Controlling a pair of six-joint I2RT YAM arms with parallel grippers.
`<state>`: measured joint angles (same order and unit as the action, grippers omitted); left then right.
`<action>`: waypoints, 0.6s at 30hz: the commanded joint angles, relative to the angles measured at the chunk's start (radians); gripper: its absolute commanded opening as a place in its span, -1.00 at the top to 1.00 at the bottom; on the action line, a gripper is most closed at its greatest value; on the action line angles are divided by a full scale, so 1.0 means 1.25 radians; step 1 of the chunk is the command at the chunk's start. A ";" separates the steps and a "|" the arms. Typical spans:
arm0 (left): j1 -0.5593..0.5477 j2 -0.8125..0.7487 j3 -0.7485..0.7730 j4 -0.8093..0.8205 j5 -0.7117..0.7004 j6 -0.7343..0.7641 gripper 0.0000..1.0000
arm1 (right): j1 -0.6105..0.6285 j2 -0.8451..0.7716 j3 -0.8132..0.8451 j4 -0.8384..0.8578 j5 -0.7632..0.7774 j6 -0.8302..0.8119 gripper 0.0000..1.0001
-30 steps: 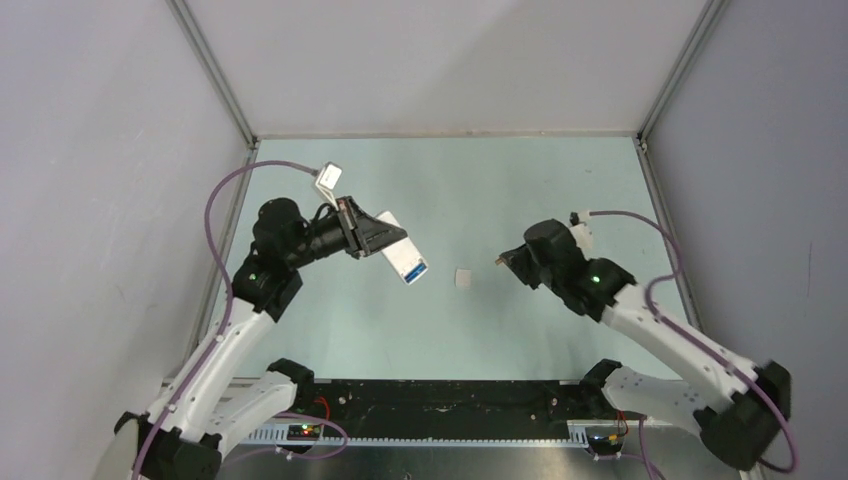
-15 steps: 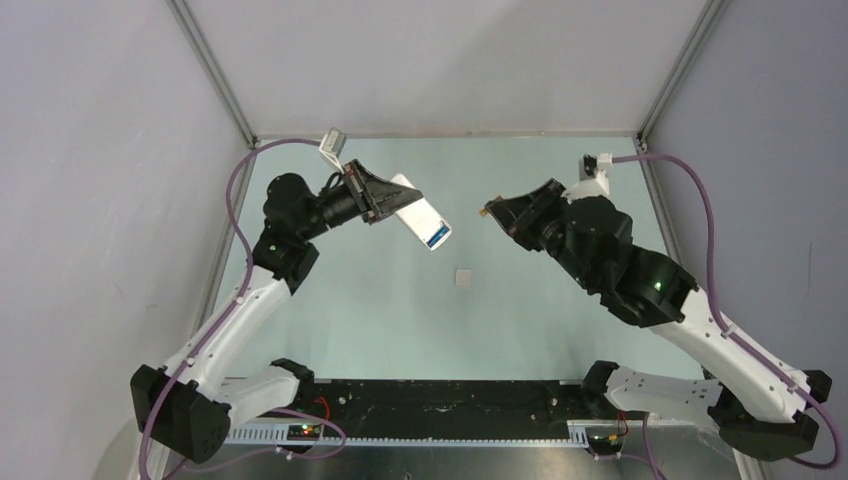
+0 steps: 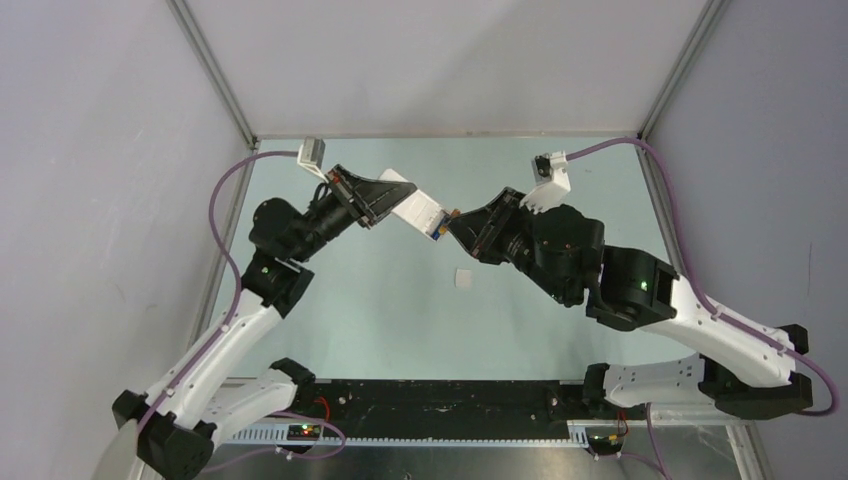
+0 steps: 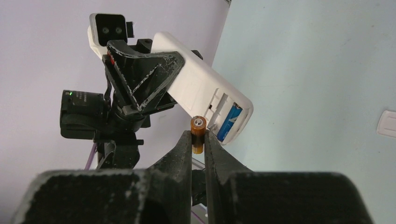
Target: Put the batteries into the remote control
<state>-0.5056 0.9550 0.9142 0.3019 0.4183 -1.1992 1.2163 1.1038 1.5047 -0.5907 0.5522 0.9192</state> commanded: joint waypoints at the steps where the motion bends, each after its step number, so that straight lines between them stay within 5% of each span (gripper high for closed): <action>1: -0.012 -0.056 -0.033 0.045 -0.082 -0.016 1.00 | 0.049 0.035 0.063 -0.045 0.126 -0.017 1.00; 18: -0.024 -0.171 -0.139 0.045 -0.204 -0.096 1.00 | 0.117 0.175 0.214 -0.169 0.257 -0.003 1.00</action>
<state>-0.5285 0.7662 0.7452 0.3149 0.2195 -1.2823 1.3548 1.3025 1.7149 -0.7567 0.7967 0.9138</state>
